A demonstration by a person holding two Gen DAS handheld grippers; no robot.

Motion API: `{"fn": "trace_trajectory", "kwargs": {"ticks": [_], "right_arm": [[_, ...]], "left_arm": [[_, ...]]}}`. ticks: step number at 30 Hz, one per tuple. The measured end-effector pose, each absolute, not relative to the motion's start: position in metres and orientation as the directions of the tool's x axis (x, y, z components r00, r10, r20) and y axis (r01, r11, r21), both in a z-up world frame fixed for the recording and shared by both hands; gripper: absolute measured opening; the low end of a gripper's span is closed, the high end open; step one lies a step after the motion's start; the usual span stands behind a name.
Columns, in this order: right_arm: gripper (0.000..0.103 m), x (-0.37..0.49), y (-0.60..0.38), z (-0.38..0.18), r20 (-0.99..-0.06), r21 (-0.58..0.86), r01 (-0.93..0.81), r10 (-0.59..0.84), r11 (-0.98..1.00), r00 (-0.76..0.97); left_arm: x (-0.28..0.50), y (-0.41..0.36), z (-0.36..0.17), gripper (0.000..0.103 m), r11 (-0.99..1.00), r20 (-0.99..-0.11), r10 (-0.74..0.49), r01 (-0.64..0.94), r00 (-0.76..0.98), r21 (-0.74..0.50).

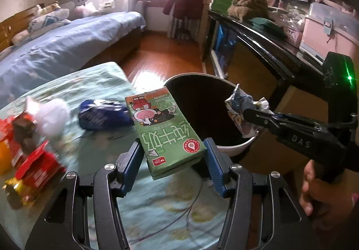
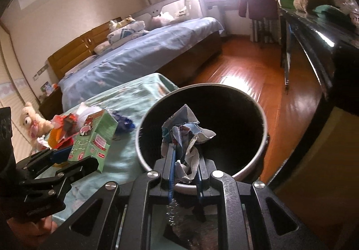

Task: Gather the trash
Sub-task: 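Carry the white paper and green carton over the trash bin with both grippers, then open both grippers to drop the paper and carton into the bin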

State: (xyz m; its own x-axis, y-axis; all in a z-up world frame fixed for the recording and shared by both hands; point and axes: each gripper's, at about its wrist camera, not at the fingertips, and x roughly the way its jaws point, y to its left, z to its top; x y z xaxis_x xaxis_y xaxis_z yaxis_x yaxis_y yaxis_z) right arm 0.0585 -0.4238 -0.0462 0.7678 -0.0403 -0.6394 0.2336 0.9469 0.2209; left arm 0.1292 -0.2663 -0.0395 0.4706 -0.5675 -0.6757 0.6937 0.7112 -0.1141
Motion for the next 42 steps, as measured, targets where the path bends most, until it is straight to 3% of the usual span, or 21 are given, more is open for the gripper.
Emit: {"fn": "trace_trajectory", "kwargs": {"ticks": [27, 30, 31, 32, 39, 42], "right_arm": [[0.02, 0.092, -0.469, -0.059, -0.69, 0.188, 0.293, -0.086, 0.938, 0.719], [0.039, 0.094, -0.473, -0.062, -0.697, 0.205, 0.297, -0.074, 0.932, 0.713], [0.056, 0.094, -0.473, -0.062, -0.697, 0.212, 0.299, -0.071, 0.93, 0.714], [0.06, 0.093, -0.474, -0.062, -0.694, 0.214, 0.3, -0.071, 0.93, 0.717], [0.063, 0.086, -0.465, -0.057, -0.679, 0.22, 0.286, -0.065, 0.933, 0.731], [0.07, 0.084, -0.457, -0.056, -0.673, 0.233, 0.269, -0.045, 0.935, 0.738]], "left_arm": [[0.17, -0.324, -0.052, 0.055, 0.643, -0.722, -0.589, 0.751, 0.363, -0.147], [0.17, -0.32, -0.053, 0.07, 0.652, -0.723, -0.59, 0.741, 0.36, -0.164], [0.17, -0.316, -0.052, 0.072, 0.658, -0.717, -0.591, 0.735, 0.368, -0.165], [0.168, -0.313, -0.051, 0.072, 0.662, -0.712, -0.592, 0.731, 0.377, -0.164], [0.158, -0.278, -0.057, 0.074, 0.722, -0.7, -0.564, 0.672, 0.437, -0.162], [0.155, -0.257, -0.063, 0.074, 0.758, -0.706, -0.539, 0.63, 0.461, -0.167]]}}
